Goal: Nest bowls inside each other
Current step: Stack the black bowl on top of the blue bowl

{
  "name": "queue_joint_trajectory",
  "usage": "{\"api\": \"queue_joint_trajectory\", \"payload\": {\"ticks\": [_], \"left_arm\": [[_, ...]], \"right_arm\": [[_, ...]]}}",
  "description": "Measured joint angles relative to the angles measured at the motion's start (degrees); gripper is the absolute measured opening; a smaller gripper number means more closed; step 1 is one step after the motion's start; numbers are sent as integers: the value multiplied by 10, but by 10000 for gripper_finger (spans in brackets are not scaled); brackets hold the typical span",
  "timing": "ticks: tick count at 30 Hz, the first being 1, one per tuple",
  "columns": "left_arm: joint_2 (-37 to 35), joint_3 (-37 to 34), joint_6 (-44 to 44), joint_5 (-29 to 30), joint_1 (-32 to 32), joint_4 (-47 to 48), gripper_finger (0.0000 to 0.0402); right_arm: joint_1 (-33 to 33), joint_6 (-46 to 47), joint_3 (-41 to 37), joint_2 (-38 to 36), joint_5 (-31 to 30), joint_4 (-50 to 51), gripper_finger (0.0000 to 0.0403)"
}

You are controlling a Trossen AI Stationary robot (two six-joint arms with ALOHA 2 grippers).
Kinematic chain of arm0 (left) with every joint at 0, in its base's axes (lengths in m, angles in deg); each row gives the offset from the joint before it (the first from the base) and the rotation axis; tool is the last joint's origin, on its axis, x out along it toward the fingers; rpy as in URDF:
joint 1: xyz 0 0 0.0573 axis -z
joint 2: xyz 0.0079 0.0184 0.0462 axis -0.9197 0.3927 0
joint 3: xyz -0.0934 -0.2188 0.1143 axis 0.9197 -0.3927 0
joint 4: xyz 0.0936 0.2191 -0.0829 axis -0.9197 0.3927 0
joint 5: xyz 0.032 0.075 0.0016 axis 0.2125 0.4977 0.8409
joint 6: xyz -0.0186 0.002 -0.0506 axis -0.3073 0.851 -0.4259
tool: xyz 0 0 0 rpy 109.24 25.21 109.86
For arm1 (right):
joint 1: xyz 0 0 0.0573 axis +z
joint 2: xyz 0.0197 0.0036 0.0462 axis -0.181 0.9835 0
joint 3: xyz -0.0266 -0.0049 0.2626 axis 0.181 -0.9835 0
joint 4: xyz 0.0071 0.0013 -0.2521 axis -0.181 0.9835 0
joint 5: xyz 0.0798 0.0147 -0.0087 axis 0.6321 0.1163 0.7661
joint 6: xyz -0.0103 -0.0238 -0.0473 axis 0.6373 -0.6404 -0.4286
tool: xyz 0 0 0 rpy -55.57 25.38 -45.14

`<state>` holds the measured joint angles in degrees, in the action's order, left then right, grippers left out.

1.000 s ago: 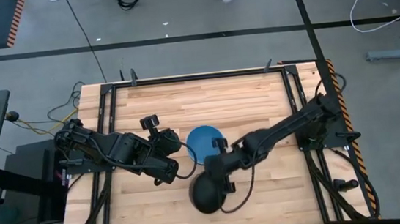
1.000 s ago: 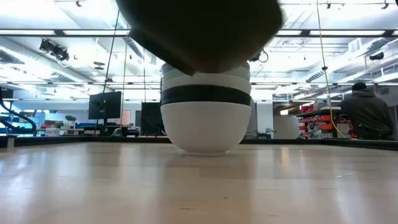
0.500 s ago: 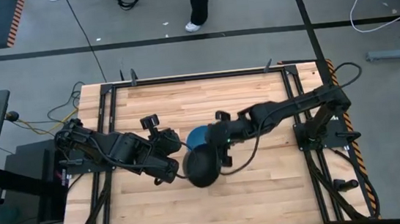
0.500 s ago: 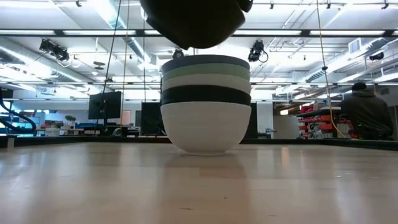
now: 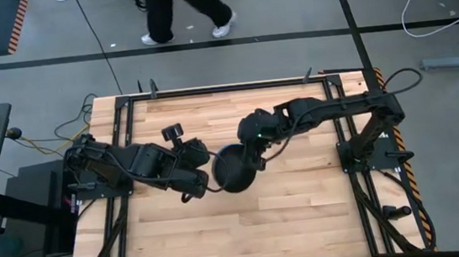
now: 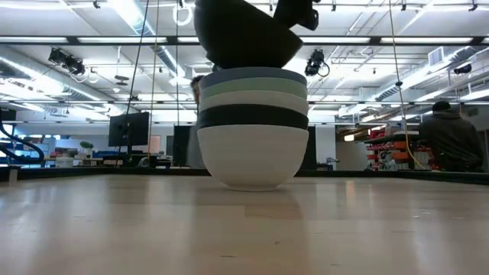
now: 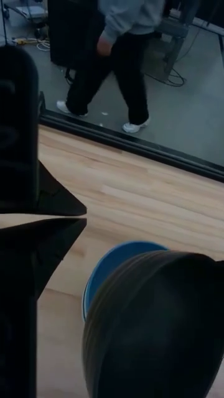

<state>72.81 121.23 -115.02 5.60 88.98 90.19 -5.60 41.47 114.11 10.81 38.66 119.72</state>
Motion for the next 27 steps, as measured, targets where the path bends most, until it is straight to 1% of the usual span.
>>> {"api": "queue_joint_trajectory", "payload": {"ticks": [5,10,14,18,27], "left_arm": [[0,0,5,0,-14,0,29],[0,0,11,0,-23,0,21],[0,0,12,0,-28,0,16],[0,0,12,0,-28,0,20],[0,0,12,0,-29,0,26]], "right_arm": [[-35,1,0,2,29,0,0],[-66,15,0,2,64,1,0],[-82,30,0,2,71,22,0],[-90,48,0,2,81,52,0],[-88,80,1,8,120,61,0]]}}
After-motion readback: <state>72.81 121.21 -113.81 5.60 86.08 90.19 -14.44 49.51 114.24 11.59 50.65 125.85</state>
